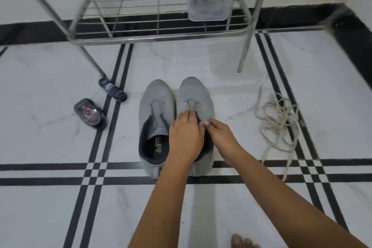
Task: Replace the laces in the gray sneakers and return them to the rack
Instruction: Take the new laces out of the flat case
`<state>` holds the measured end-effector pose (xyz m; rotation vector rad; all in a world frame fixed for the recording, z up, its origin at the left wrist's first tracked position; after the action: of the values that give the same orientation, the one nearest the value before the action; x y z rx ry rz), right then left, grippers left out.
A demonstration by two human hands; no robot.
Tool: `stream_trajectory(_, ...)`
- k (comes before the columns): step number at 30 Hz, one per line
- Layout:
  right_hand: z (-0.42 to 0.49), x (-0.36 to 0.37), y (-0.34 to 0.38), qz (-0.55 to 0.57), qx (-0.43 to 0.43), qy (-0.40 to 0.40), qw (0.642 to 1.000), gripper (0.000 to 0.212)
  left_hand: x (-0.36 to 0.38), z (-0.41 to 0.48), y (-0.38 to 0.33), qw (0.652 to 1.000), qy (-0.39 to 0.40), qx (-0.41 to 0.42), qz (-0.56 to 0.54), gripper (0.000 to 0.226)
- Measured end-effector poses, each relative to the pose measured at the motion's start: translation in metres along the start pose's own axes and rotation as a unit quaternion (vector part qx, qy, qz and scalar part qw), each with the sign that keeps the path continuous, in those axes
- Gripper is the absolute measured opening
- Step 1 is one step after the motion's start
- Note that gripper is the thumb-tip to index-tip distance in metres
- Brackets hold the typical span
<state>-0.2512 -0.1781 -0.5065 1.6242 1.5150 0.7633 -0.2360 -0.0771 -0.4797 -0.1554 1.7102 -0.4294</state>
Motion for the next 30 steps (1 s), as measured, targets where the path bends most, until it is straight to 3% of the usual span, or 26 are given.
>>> stream_trajectory(5, 0.013, 0.033, 0.007, 0.0, 0.0, 0.031, 1.0, 0.033, -0.007, -0.002, 0.036, 0.998, -0.002, -0.025, 0.05, 0.053)
stream_trajectory(11, 0.02, 0.063, 0.011, -0.013, -0.004, 0.053, 0.998, 0.041, -0.024, -0.002, 0.058, 0.998, -0.016, -0.052, 0.028, 0.052)
stream_trajectory(16, 0.025, 0.057, 0.02, 0.032, 0.006, 0.032, 0.999, 0.042, -0.027, 0.003, 0.05, 0.999, 0.002, -0.019, 0.036, 0.054)
stream_trajectory(18, 0.027, 0.052, 0.026, 0.043, 0.0, 0.025, 0.999, 0.03, -0.028, 0.007, 0.043, 1.0, 0.004, -0.001, 0.023, 0.053)
stream_trajectory(20, 0.03, 0.045, 0.034, 0.064, -0.005, 0.027, 0.998, 0.01, -0.031, 0.016, 0.031, 1.0, 0.007, 0.006, -0.016, 0.052)
stream_trajectory(21, 0.032, 0.043, 0.037, 0.074, -0.011, 0.021, 0.997, 0.01, -0.033, 0.019, 0.027, 0.999, 0.01, 0.003, -0.041, 0.052)
stream_trajectory(25, 0.035, 0.016, 0.08, 0.106, -0.077, -0.039, 0.991, 0.038, -0.057, 0.046, 0.0, 0.982, -0.029, 0.02, -0.186, 0.052)
stream_trajectory(30, 0.054, -0.024, 0.18, 0.11, -0.202, -0.125, 0.965, 0.028, -0.125, 0.113, -0.042, 0.907, -0.141, -0.004, -0.396, 0.054)
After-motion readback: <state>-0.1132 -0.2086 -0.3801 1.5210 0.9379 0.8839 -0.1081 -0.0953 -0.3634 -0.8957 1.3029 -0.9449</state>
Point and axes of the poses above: each hand's wrist, its own z-axis towards the middle knuckle, its own x-axis out of the palm, y = z × x, the point moved 2 cm from there along z, towards the middle knuckle, and after that the axes turned 1 degree about -y, right-handed, at the moved point
